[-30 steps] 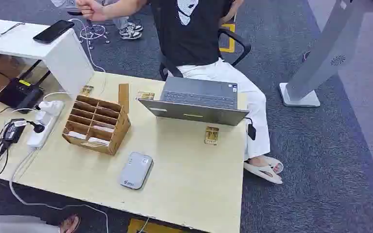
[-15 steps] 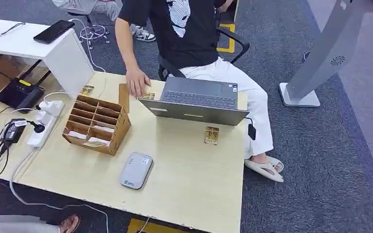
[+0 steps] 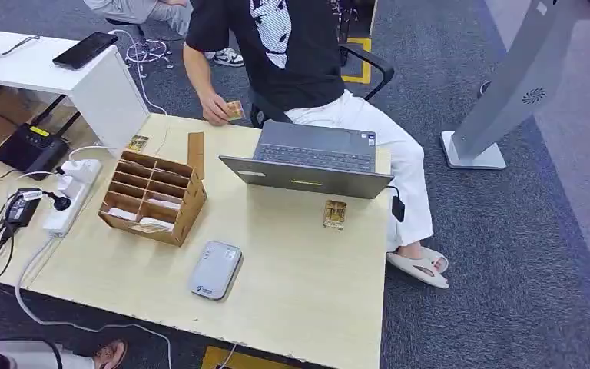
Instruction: Pass the card to the sensor for recognition and then transmit it.
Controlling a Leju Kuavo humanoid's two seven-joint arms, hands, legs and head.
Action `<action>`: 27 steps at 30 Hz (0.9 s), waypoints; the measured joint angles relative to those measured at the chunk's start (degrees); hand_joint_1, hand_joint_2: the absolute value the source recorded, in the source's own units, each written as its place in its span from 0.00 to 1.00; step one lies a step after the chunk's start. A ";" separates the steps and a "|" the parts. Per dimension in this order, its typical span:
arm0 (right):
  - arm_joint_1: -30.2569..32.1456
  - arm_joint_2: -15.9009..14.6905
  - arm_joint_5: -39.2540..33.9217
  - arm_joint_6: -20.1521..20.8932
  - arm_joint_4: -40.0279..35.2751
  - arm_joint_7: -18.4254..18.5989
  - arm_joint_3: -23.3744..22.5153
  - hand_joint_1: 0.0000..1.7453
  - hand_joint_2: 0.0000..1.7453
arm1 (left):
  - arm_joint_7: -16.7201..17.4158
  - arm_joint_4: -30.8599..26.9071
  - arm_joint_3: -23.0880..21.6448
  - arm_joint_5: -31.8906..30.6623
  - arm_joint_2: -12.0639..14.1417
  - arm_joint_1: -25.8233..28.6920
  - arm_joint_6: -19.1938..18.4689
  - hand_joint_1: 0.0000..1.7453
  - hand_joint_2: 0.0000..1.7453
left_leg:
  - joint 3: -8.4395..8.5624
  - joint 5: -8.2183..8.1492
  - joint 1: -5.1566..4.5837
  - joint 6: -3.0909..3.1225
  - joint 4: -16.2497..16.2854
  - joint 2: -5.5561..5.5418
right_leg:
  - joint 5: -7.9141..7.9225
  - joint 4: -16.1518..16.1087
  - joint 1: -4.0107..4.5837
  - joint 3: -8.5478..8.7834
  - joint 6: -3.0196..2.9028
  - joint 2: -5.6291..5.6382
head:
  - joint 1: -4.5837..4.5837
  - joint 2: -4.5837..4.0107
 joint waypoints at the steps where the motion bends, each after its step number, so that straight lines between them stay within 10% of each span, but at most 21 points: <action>1: -0.02 0.02 0.44 0.02 0.00 0.16 -0.24 0.00 1.00 | 0.88 -0.31 -1.26 -1.52 0.20 -1.13 -0.26 0.00 1.00 | 0.00 0.00 -0.01 0.00 0.00 0.00 | 0.01 0.00 0.00 -0.01 -0.01 0.01 | 0.02 -0.02; 27: -0.59 0.39 9.72 2.45 0.28 5.55 -3.39 0.00 1.00 | 19.08 2.51 -31.76 -36.71 -0.17 -25.62 -1.73 0.00 1.00 | -0.04 0.05 -0.01 0.01 0.11 0.13 | 0.18 0.00 0.00 -0.08 0.02 0.15 | 0.00 0.00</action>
